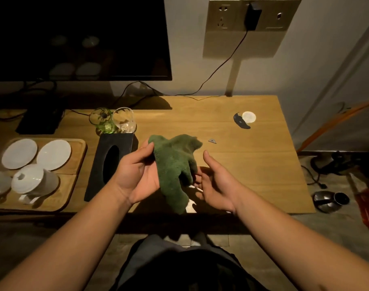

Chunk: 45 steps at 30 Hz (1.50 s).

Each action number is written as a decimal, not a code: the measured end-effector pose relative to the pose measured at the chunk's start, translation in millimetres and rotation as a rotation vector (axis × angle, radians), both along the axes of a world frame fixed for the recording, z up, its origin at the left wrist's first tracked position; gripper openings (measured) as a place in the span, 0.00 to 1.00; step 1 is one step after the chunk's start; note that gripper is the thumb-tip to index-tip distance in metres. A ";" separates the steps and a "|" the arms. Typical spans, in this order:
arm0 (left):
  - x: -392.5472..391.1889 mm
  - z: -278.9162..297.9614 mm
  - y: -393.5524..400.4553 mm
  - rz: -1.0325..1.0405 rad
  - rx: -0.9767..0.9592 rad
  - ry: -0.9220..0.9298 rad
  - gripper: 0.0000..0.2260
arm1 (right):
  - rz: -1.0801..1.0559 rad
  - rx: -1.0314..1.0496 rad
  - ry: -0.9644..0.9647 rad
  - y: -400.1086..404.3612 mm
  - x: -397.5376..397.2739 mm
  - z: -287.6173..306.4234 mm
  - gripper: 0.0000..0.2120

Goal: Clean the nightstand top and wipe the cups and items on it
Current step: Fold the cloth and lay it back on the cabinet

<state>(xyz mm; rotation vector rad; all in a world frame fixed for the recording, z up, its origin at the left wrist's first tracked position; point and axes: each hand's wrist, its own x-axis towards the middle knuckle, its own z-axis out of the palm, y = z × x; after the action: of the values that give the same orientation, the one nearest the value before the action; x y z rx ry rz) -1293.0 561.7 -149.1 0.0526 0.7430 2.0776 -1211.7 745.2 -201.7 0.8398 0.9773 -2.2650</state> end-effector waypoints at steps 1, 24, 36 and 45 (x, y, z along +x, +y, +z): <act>-2.1 -1.6 2.2 -0.008 -0.002 -0.024 0.12 | -0.010 -0.054 0.019 3.0 -2.7 -0.1 0.28; -76.7 -7.0 27.5 0.250 -1.015 0.551 0.09 | -0.263 0.962 0.360 33.2 -83.3 30.1 0.19; 16.8 -124.2 -10.4 -0.310 -1.208 0.213 0.17 | 0.515 1.399 0.209 9.0 22.0 -108.0 0.15; 9.3 -126.0 -12.5 -0.277 -1.294 0.158 0.12 | 0.888 1.538 0.523 24.8 12.3 -95.2 0.09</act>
<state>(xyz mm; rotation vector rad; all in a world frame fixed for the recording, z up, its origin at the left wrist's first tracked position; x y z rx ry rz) -1283.7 549.1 -275.1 -0.3785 1.9041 1.0392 -1199.4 769.9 -296.9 0.0980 2.6743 -0.6529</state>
